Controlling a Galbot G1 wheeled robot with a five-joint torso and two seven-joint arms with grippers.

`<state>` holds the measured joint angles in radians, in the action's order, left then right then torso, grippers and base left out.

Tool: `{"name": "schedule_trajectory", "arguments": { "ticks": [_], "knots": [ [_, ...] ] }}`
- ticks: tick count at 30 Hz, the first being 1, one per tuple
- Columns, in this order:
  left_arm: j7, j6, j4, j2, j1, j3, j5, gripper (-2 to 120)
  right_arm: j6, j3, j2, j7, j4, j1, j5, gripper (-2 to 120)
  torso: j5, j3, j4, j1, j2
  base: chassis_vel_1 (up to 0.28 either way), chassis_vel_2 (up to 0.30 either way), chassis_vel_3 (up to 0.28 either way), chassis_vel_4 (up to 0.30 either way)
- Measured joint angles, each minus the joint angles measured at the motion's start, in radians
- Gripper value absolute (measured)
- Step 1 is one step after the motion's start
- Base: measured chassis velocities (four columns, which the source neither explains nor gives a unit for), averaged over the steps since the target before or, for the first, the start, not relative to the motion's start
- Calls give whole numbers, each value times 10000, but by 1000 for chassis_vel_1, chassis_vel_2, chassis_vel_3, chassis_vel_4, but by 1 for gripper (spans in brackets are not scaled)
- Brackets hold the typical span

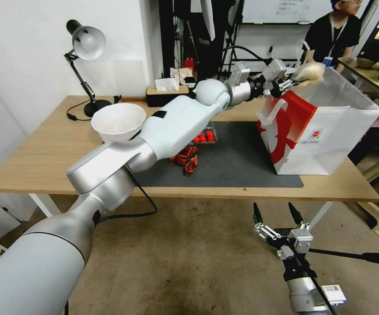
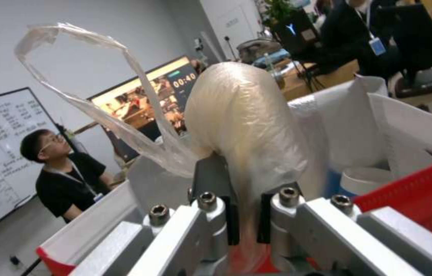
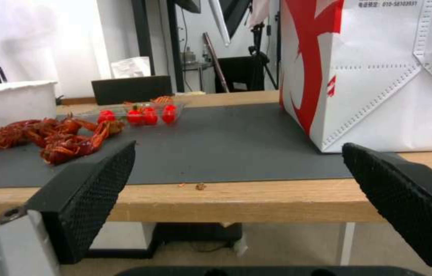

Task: Pick up the trash from the table and place it into the takeout bag.

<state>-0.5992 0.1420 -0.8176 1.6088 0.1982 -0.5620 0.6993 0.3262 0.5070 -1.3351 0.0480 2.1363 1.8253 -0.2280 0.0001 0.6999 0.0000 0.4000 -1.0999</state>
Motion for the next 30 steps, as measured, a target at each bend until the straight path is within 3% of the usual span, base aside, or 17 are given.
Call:
{"name": "schedule_trajectory", "arguments": {
  "ticks": [7, 14, 16, 19, 28, 30],
  "knots": [
    [35, 95, -55, -4, 76, -166, -144, 5, 48, 20, -13, -31, -21, 54, -17, 100, 0, 0, 1, 0, 0, 0, 0, 0, 0],
    [129, 94, -124, -6, 243, -140, -141, 33, 54, 12, -7, -39, -20, 41, -20, 100, 0, 0, 0, 0, 0, 0, 0, 0, 0],
    [141, 93, -126, -6, 259, -136, -134, 35, 54, 5, -9, -39, -20, 34, -20, 100, -1, 0, 0, 0, 0, 0, 0, 0, 0],
    [199, 84, -133, -6, 306, -98, -117, 52, 38, -12, -11, -40, -20, -10, -20, 100, 0, 0, 0, 0, 0, 0, 0, 0, 0],
    [292, 82, -122, -7, 381, -9, -113, 78, 13, -31, -17, -40, -31, -46, -19, 100, -1, 0, 0, 0, 0, 0, 0, 0, 0],
    [346, 82, -116, -7, 390, -3, -112, 90, 11, -33, -22, -42, -49, -48, -19, 100, 0, 0, 0, 0, 0, 0, 0, 0, 0]
  ]
}}
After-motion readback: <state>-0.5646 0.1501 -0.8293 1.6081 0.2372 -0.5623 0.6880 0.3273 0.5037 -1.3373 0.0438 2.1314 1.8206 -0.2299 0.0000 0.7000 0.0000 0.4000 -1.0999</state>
